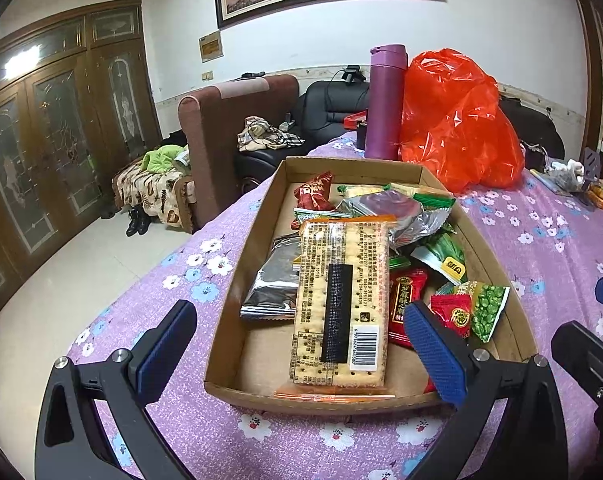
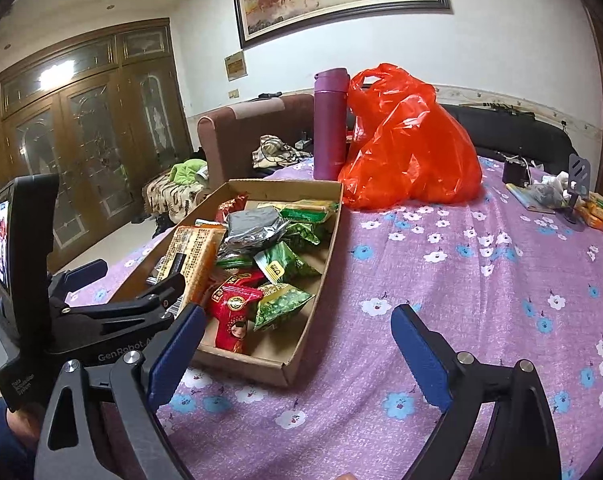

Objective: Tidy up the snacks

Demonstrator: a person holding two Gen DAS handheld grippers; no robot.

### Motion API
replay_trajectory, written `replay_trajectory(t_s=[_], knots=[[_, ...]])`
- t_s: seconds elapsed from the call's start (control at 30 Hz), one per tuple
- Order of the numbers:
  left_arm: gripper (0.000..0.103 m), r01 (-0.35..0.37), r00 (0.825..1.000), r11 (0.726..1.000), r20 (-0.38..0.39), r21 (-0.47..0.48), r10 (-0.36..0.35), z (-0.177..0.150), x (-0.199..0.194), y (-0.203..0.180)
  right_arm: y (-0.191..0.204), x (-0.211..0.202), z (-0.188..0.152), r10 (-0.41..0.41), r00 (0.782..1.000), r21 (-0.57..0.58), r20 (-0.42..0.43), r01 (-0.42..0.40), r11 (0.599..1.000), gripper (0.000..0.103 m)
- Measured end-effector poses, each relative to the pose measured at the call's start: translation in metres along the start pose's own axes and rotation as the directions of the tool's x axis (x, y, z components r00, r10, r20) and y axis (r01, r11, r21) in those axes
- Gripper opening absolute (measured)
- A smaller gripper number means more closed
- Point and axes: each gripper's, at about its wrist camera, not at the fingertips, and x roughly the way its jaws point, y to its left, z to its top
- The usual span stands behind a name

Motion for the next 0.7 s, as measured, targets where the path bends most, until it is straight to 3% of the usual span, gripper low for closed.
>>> replay_trajectory(t_s=[0.7], knots=[[0.103, -0.007, 1.0, 1.0, -0.007, 0.03, 0.007, -0.0035, -0.0005, -0.0041, 0.0015, 0.0008, 0.0005, -0.006, 1.0, -0.008, -0.004, 0.006, 1.0, 0.097]])
